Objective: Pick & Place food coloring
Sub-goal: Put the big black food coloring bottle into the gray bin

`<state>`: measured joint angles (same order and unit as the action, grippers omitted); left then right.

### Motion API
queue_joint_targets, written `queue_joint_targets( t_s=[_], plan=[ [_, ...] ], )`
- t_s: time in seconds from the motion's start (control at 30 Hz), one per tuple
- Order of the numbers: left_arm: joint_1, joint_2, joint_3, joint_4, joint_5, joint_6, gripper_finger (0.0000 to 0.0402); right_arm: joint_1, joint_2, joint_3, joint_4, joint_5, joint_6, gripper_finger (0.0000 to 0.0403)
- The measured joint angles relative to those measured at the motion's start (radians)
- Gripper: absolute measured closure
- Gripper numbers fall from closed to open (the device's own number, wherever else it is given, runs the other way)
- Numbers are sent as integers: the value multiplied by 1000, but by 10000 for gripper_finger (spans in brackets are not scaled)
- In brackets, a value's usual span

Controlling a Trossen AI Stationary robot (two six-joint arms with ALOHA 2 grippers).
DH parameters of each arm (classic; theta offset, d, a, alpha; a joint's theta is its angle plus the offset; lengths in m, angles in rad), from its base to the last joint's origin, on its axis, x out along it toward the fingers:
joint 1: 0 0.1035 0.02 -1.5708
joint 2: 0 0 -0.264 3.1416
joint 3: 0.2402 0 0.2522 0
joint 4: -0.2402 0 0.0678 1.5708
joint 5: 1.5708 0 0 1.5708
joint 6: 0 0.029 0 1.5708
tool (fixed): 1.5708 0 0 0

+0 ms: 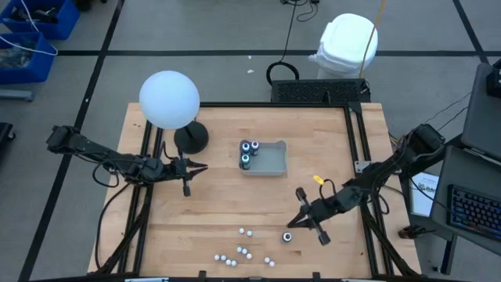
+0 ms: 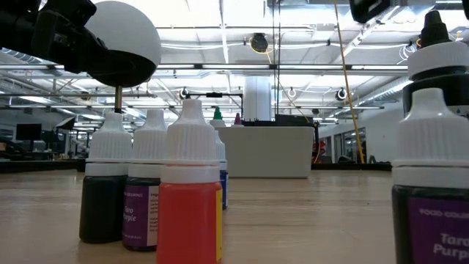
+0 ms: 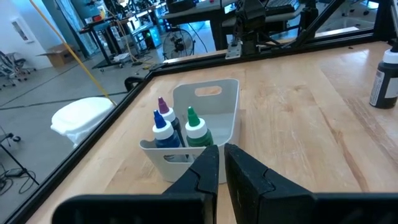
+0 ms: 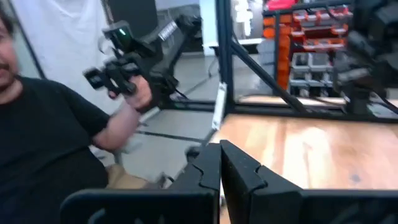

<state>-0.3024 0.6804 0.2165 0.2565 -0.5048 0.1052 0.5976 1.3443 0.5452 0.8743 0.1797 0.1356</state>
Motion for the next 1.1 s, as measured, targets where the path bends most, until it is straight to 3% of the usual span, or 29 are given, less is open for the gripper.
queue_joint_targets(
  t_s=[0.5, 1.1],
  plan=[
    [0, 0, 0, 0, -3, -5, 366, 6, 9, -9, 5, 0, -13, 399],
    [0, 0, 0, -1, -3, -5, 366, 7, 20, -9, -45, -27, -18, 290]
  ],
)
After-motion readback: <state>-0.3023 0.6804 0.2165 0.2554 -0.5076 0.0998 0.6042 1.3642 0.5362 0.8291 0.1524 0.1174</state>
